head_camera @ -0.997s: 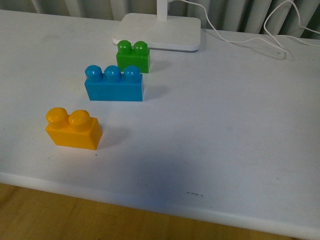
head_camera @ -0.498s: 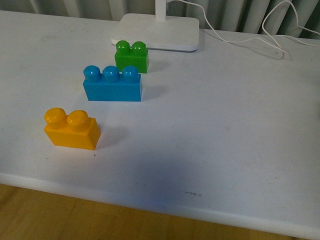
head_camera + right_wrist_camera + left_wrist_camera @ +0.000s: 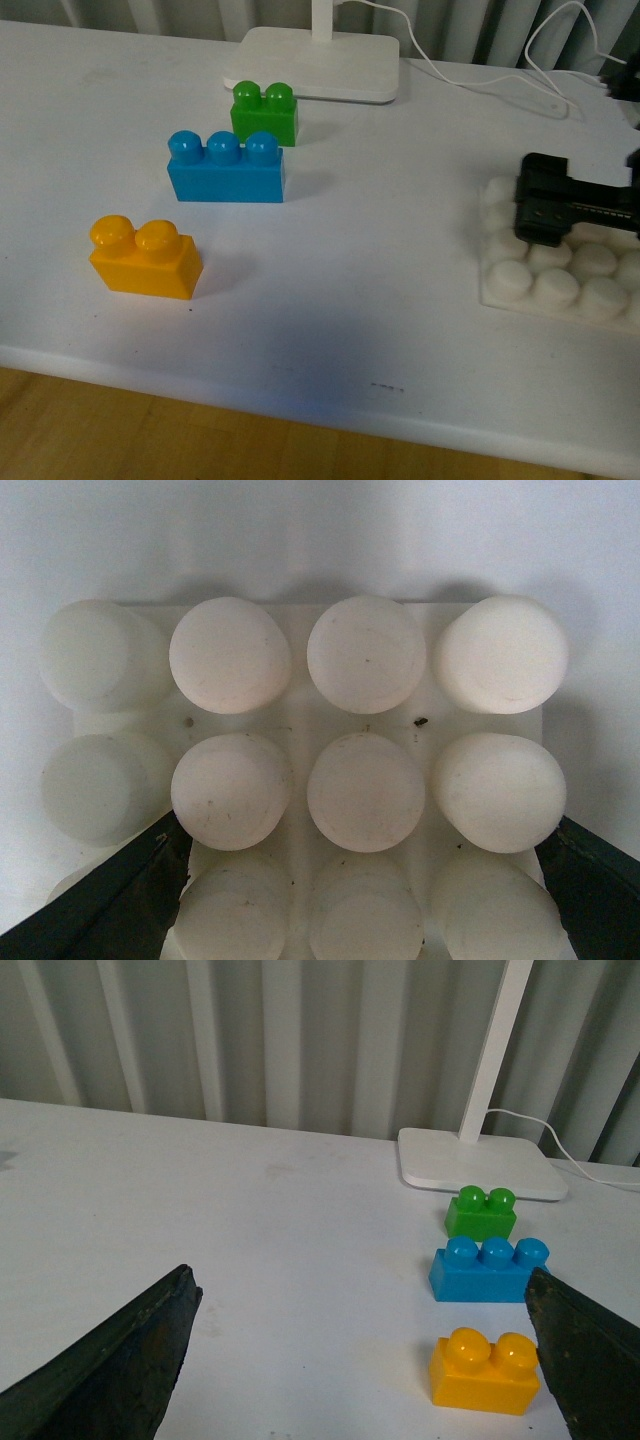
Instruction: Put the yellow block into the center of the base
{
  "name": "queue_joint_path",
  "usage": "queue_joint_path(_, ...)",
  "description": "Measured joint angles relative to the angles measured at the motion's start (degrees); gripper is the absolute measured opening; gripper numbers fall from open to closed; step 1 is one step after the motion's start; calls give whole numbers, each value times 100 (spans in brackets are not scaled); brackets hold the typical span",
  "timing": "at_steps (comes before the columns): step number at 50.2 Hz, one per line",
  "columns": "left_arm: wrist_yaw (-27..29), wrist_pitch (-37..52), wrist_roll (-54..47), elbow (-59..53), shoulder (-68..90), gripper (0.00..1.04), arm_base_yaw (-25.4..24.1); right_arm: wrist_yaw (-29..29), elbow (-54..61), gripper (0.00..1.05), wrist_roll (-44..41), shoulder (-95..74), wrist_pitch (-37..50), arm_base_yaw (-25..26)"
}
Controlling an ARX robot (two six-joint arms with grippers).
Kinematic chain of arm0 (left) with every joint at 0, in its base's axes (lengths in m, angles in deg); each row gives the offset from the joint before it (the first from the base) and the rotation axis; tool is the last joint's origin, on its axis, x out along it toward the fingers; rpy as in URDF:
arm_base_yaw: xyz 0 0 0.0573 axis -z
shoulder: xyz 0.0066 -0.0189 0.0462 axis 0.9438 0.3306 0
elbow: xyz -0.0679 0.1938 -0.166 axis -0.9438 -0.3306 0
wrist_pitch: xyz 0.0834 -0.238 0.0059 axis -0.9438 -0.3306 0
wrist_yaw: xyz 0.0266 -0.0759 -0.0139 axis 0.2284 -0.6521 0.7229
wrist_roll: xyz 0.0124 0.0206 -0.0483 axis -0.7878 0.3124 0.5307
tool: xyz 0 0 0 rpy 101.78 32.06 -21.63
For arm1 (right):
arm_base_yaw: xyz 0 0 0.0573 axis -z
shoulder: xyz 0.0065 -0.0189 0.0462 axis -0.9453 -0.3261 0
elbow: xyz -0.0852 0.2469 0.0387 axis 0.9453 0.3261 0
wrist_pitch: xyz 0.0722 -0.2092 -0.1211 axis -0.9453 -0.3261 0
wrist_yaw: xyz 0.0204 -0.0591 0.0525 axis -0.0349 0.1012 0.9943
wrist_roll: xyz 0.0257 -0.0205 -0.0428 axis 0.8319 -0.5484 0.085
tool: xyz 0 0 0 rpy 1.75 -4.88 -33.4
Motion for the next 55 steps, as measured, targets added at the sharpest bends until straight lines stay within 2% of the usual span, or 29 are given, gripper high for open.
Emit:
queue_joint_path(4, 0, 0, 0, 0, 0, 98, 0, -199, -302, 96, 369, -243, -52, -323)
queue_joint_path(12, 0, 0, 0, 0, 0, 98, 0, -389, -833, 96, 732, -614, -236, -577)
queue_joint_path(32, 0, 0, 0, 0, 0, 98, 0, -476, -1082, 96, 1003, -748, -426, -686)
queue_joint_path(55, 0, 0, 0, 0, 0, 98, 0, -461, -1252, 96, 938, -866, -439, -883)
